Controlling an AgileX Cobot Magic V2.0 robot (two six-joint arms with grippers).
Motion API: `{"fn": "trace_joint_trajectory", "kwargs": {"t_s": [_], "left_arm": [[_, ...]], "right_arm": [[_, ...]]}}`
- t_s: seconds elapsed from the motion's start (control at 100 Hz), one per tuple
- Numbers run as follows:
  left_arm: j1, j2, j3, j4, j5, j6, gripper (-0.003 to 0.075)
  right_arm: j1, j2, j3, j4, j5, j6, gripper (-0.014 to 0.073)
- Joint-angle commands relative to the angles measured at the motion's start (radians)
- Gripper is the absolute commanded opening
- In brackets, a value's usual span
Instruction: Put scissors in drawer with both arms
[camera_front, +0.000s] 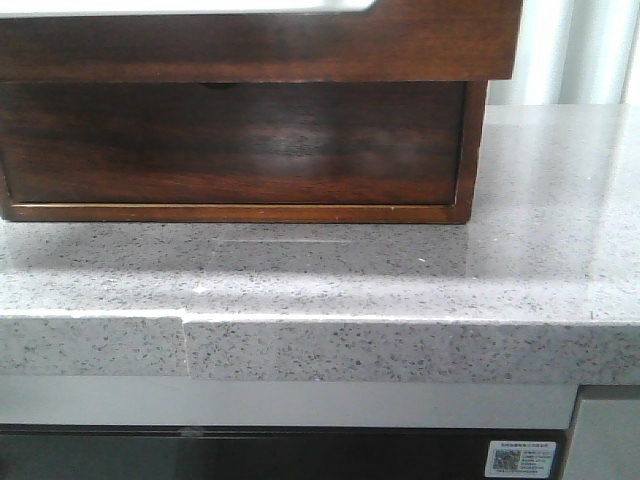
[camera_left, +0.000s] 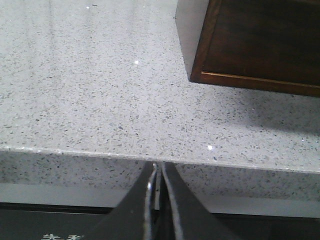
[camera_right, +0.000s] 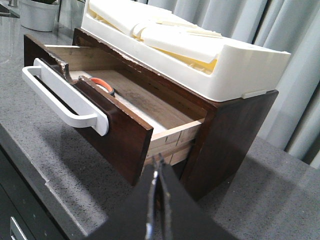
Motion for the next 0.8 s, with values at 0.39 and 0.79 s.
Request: {"fn": "trace_joint_trajectory", "kwargs": {"t_s": [0.39,0.79], "left_arm": [[0.003,-0.024,0.022,-0.019,-0.017,-0.009,-0.0019],[0.003,-0.024,0.022,-0.019,-0.017,-0.009,-0.0019]], "right_arm": [[-0.27,-0.027,0.239,-0.042,-0.241,0.061,-0.0032],[-0.538,-0.218,0.613,-0.036,-0.329,0.332,-0.0032]]}}
